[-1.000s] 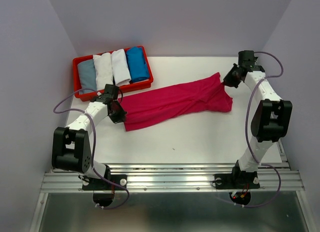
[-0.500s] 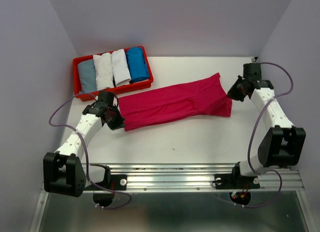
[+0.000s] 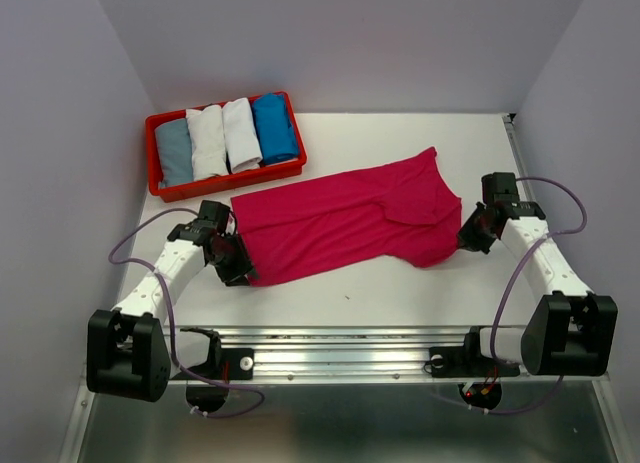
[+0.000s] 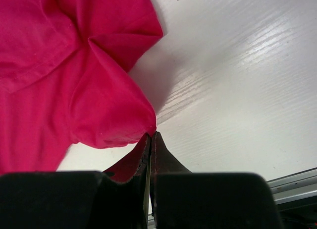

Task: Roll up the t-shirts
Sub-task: Fold the T-shirt at the center of the board.

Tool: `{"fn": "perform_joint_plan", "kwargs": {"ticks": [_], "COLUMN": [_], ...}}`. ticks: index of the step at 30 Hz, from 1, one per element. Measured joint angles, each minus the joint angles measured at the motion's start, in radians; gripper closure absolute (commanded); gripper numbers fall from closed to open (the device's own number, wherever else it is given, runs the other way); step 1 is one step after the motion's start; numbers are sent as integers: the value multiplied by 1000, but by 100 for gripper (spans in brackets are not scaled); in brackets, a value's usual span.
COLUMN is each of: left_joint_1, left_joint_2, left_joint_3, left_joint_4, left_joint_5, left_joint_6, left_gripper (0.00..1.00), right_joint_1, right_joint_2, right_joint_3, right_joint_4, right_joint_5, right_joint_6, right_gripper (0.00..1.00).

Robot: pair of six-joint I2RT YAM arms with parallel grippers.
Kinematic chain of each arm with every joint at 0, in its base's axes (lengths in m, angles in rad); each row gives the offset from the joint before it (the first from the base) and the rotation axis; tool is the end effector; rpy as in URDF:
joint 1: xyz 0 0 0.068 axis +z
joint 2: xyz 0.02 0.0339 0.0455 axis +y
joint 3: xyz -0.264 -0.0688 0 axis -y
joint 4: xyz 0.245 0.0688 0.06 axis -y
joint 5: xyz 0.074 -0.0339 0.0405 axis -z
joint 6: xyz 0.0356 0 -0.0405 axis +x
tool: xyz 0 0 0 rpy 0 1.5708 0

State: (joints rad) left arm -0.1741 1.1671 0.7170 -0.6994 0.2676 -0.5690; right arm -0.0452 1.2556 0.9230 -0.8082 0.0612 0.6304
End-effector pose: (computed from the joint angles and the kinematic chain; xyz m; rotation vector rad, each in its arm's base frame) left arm 0.2025 -0.0452 0.2049 -0.4687 2.7526 -0.5667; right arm 0.2346 -0.0128 0.2417 0.9156 2.5519 0.0913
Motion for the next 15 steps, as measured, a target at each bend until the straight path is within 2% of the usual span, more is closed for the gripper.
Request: {"fn": "perform_joint_plan", "kwargs": {"ticks": [1,4,6,7,8,15], "left_joint_1": [0,0,0,0,0,0], "left_joint_2": [0,-3,-16,-26,-35,-30], "left_joint_3": [-3,-3,-3,-3,-4,-38], "left_joint_4": [-2,-10,-10,-9,-7,40], "left_joint_5": [3,3,-4,-10,-14,-69], "left_joint_6": [3,2,-9,-16,-24,-108], "left_gripper": [51,51,58,67,70,81], "right_joint_1": [0,0,0,0,0,0], "right_joint_2": [0,2,2,3,3,19], "right_joint_3": [-5,-8,-8,-8,-8,-8], "right_joint_4": [0,2,2,2,2,7], "right_joint_5": [3,11,14,15,16,18], "right_joint_6": [2,3,3,3,3,2], "right_gripper": [99,99,99,99,99,99]}}
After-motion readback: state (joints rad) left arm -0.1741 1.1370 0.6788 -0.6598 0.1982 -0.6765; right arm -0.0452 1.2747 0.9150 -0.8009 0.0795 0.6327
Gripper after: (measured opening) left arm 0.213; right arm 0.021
